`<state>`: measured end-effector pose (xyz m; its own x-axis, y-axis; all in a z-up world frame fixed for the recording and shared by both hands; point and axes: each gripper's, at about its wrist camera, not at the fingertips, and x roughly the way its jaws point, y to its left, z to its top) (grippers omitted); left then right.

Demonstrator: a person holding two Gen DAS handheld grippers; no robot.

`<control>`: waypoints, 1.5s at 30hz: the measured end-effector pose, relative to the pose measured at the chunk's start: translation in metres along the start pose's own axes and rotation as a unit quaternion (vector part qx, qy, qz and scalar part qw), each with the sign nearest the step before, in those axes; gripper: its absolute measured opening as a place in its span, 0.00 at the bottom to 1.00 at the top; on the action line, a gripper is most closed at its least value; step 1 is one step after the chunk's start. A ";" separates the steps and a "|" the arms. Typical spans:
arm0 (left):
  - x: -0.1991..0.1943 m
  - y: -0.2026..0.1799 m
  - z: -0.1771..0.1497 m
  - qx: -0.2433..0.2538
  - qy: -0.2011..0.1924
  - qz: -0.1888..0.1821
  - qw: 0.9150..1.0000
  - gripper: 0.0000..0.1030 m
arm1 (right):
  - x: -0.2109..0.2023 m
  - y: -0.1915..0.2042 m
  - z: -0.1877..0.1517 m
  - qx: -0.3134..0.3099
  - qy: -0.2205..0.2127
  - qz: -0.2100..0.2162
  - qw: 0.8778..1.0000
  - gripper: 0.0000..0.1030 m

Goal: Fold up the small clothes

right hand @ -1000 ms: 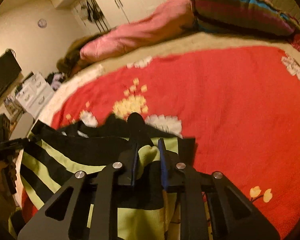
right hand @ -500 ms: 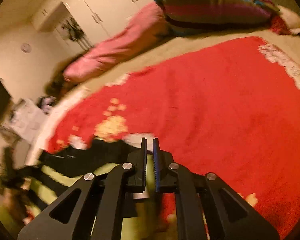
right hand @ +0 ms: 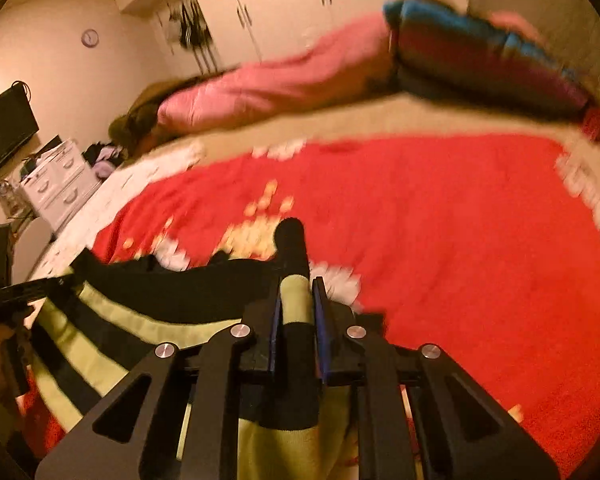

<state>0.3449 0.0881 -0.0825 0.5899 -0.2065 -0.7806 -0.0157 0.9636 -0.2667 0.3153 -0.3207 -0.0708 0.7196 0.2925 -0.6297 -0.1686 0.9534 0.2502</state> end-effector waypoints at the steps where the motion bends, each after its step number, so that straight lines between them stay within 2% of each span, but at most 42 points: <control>1: 0.001 0.000 -0.001 0.000 0.001 0.003 1.000 0.24 | 0.004 -0.001 -0.001 -0.001 0.007 -0.006 1.000 0.13; 6: 0.014 0.003 -0.005 -0.004 0.012 0.022 1.000 0.26 | 0.033 -0.005 -0.018 -0.010 0.062 -0.049 0.997 0.15; 11: 0.019 0.011 -0.008 -0.013 0.017 0.025 0.999 0.29 | 0.029 -0.013 -0.018 0.011 0.062 -0.060 0.996 0.35; 13: 0.016 0.013 -0.008 -0.019 0.015 0.025 0.999 0.33 | 0.023 -0.016 -0.015 0.020 0.054 -0.058 0.997 0.38; 14: 0.012 0.013 -0.008 -0.024 0.011 0.026 0.999 0.37 | 0.020 -0.017 -0.013 0.024 0.049 -0.054 0.997 0.39; 15: 0.009 0.013 -0.008 -0.028 0.010 0.028 0.999 0.46 | 0.014 -0.017 -0.010 0.028 0.042 -0.051 0.997 0.41; 17: -0.001 0.013 -0.008 -0.035 0.004 0.040 0.999 0.53 | 0.005 -0.016 -0.007 0.028 0.029 -0.047 0.998 0.49; 20: -0.020 0.013 -0.010 -0.037 -0.011 0.049 0.998 0.57 | -0.004 -0.010 0.000 0.016 0.012 -0.041 0.999 0.55; 25: -0.056 0.005 -0.021 -0.028 -0.040 0.061 0.997 0.77 | -0.016 0.014 -0.001 -0.034 -0.006 -0.034 0.999 0.63; 26: -0.060 0.004 -0.023 -0.028 -0.045 0.066 0.996 0.86 | -0.017 0.018 -0.002 -0.040 -0.007 -0.032 0.999 0.65; 27: -0.066 0.002 -0.025 -0.027 -0.050 0.071 0.996 0.90 | -0.020 0.023 -0.003 -0.050 -0.008 -0.028 0.998 0.65; 30: -0.077 -0.002 -0.032 -0.027 -0.052 0.070 0.996 0.91 | -0.027 0.036 -0.006 -0.070 -0.013 -0.018 0.997 0.71; 31: -0.079 -0.003 -0.033 -0.027 -0.052 0.070 0.996 0.91 | -0.030 0.039 -0.007 -0.073 -0.016 -0.014 0.997 0.77; 45: -0.097 -0.010 -0.051 -0.014 -0.046 0.088 0.995 0.91 | -0.066 0.062 -0.019 -0.076 -0.029 0.007 0.997 0.79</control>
<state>0.2467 0.0899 -0.0324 0.6474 -0.0179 -0.7619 -0.1463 0.9782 -0.1473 0.2445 -0.2796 -0.0281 0.7541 0.3052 -0.5816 -0.2756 0.9508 0.1416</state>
